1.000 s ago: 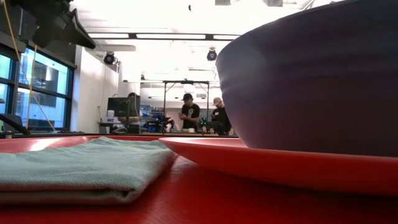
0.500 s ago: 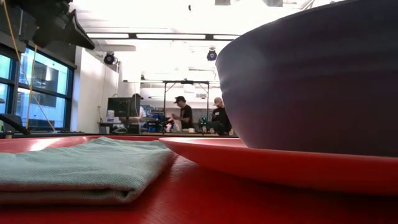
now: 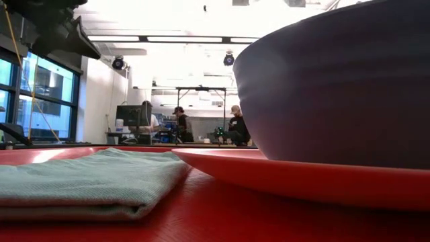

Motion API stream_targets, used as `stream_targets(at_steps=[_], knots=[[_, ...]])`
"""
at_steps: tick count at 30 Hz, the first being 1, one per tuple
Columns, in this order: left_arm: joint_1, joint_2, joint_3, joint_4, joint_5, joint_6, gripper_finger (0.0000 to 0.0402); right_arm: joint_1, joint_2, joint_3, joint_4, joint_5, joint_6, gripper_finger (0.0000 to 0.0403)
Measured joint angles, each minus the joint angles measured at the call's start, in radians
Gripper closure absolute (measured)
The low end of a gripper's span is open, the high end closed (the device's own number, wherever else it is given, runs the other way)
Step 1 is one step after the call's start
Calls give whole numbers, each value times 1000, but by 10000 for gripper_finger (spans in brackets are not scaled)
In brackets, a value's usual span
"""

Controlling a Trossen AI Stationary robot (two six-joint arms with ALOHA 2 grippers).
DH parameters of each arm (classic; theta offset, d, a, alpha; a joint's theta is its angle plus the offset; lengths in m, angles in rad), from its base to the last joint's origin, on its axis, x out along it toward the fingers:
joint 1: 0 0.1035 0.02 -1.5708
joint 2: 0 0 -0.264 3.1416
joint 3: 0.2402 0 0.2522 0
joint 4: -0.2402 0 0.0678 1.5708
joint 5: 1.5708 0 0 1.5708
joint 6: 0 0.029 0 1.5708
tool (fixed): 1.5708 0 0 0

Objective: Set up tray
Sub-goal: Put the blue fork on the blue napkin

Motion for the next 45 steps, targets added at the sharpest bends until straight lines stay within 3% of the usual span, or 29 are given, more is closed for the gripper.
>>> stream_targets(at_steps=[25, 45], knots=[[0, -3, -8, 1, -18, -15, 350, 54, 57, 1, -6, 128, 50, 202], [0, -3, -8, -1, -17, -15, 350, 54, 57, 3, -7, 112, 40, 395]])
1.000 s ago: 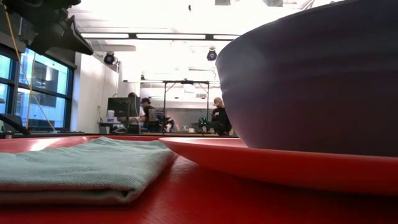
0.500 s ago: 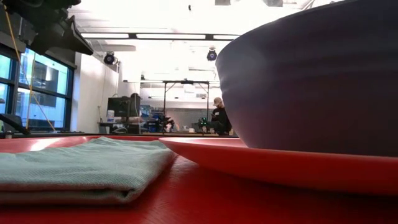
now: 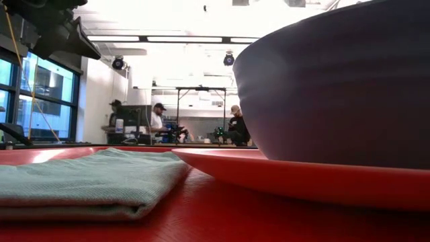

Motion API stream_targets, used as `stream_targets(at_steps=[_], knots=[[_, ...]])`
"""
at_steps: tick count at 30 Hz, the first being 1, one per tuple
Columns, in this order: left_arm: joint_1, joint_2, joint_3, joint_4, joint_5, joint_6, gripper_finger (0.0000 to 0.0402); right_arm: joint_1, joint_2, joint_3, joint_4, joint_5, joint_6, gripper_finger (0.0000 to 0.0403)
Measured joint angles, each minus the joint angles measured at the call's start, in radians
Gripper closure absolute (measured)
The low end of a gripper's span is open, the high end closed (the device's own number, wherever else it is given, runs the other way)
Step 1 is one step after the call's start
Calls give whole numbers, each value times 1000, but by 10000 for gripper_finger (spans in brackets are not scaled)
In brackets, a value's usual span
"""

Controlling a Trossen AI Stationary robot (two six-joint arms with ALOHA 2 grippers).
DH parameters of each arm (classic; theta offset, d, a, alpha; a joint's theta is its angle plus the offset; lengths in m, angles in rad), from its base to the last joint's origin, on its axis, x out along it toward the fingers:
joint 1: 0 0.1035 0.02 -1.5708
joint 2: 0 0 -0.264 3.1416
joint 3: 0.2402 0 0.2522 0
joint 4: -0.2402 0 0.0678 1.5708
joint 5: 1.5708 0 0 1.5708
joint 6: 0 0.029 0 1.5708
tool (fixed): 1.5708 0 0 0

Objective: Set up tray
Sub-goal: Put the blue fork on the blue napkin

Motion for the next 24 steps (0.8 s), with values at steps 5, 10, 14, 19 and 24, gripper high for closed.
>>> stream_targets(at_steps=[5, 10, 14, 19, 24], knots=[[0, 0, 0, -1, 0, 0, 350, 0, 0, 0, 0, -5, 0, 379], [0, 0, 0, -1, 0, 0, 350, 0, 0, 0, 0, -8, -4, 394], [0, 0, 0, -1, 0, 0, 350, 0, 0, 0, 1, -11, -7, 397], [0, 0, 0, -1, 0, 0, 350, -3, 0, 0, 1, -80, -31, 400], [0, 0, 0, -2, 0, 0, 350, -3, 0, 8, -9, -35, -19, 402]])
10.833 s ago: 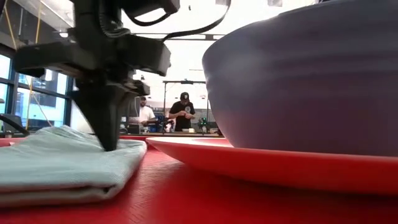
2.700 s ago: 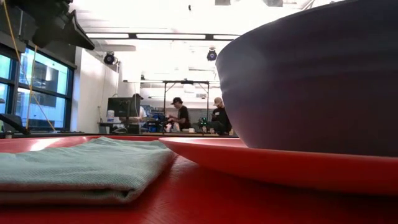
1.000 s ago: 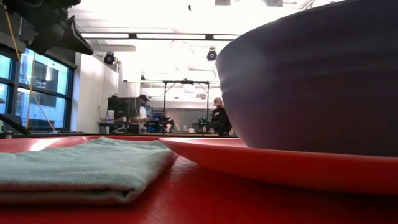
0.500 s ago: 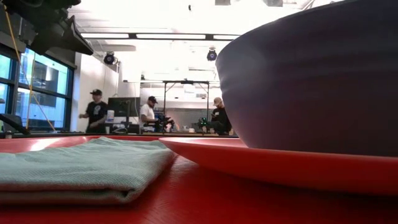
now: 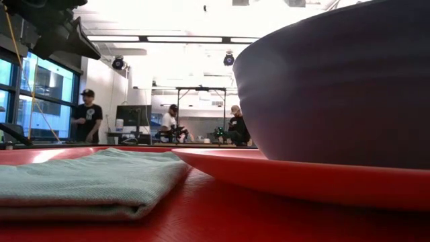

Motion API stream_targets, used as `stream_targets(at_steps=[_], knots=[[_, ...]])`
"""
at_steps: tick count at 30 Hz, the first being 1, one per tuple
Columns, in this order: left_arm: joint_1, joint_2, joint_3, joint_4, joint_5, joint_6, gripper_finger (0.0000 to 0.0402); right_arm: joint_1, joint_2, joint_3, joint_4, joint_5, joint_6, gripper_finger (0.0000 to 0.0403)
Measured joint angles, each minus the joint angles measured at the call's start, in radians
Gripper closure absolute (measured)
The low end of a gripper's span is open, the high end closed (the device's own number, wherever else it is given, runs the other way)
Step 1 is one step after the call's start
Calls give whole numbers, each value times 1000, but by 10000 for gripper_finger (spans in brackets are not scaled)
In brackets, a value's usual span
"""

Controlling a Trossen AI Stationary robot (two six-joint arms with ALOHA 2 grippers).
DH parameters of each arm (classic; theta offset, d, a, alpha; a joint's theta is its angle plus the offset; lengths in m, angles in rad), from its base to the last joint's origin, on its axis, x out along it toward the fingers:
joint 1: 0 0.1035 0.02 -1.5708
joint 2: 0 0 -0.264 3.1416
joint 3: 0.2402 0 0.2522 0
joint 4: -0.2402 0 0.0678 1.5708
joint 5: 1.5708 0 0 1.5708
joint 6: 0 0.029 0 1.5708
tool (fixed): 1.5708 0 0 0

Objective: Set up tray
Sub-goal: Put the blue fork on the blue napkin

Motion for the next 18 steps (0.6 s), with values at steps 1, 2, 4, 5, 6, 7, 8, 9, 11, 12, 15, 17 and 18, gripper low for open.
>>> stream_targets(at_steps=[1, 2, 4, 5, 6, 7, 8, 9, 11, 12, 15, 17, 18], knots=[[0, 0, 0, 0, 0, 0, 350, 0, 0, 4, -4, 3, 1, 402], [0, 0, 0, 0, 0, 0, 350, 0, -1, 7, -9, 5, 2, 402], [0, 0, 0, 0, 0, 0, 350, 0, -1, 13, -34, 21, 12, 402], [0, 0, 0, 0, 0, 0, 350, 0, -1, 19, -56, 41, 20, 402], [0, 0, 0, -1, 0, 0, 350, 0, -1, 26, -81, 71, 33, 402], [0, 0, 0, -1, 0, 1, 350, 0, -1, 32, -107, 101, 42, 402], [0, 0, 0, -1, 0, 2, 350, 0, -1, 38, -131, 126, 49, 402], [0, 0, 0, -1, 0, 2, 350, 0, -1, 43, -150, 141, 58, 402], [0, 0, 0, -1, 0, 2, 350, -1, -2, 56, -183, 174, 78, 403], [0, 0, 0, -1, 0, 2, 350, 0, -2, 64, -199, 187, 88, 403], [0, 0, 0, 0, 0, 3, 350, 0, -2, 95, -259, 247, 121, 403], [0, 0, 0, -1, 1, 4, 350, 0, -2, 121, -302, 289, 141, 403], [0, 0, 0, 0, 6, 4, 350, 1, -2, 135, -325, 308, 153, 403]])
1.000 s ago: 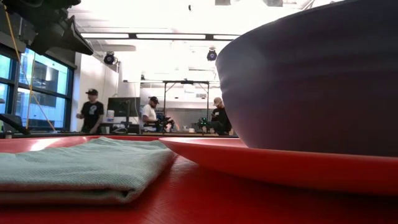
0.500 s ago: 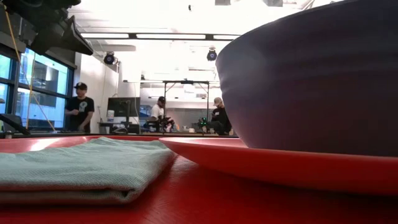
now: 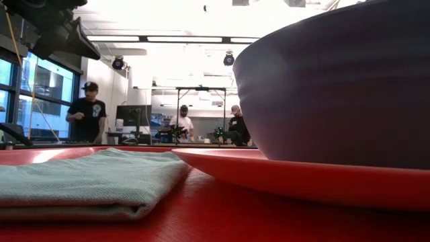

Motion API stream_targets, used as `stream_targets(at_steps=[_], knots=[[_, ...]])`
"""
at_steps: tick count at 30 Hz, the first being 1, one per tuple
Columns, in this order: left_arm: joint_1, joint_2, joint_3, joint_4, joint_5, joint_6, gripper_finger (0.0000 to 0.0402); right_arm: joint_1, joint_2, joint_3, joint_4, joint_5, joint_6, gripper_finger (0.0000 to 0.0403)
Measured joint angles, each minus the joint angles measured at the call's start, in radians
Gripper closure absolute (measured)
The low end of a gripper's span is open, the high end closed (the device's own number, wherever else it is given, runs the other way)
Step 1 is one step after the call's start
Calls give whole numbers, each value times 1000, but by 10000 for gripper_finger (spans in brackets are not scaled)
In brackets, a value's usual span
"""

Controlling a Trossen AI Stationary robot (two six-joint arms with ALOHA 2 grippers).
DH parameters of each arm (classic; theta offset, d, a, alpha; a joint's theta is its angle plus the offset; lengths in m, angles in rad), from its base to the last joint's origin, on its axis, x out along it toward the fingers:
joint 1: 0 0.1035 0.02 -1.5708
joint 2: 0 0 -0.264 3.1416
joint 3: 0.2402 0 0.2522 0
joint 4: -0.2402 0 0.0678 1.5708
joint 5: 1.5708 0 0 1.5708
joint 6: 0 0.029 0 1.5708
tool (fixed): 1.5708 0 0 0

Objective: Set up tray
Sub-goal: Put the blue fork on the blue napkin

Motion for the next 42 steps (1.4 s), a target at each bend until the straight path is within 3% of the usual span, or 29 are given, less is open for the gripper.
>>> stream_targets(at_steps=[11, 20, 27, 33, 42], knots=[[0, 0, 0, -6, 12, 0, 350, 21, -18, 122, -105, 20, 24, 402], [0, 0, 0, -5, 12, 4, 350, 141, -205, 273, -90, -155, -8, 402], [0, 0, 0, -4, 16, 4, 350, 288, -384, 424, -60, -249, 59, 402], [0, 0, 1, 1, 30, 4, 350, 496, -465, 494, 139, -318, 102, 402], [0, 0, 15, 20, 57, 4, 350, 831, -418, 517, 551, -263, 73, 402]])
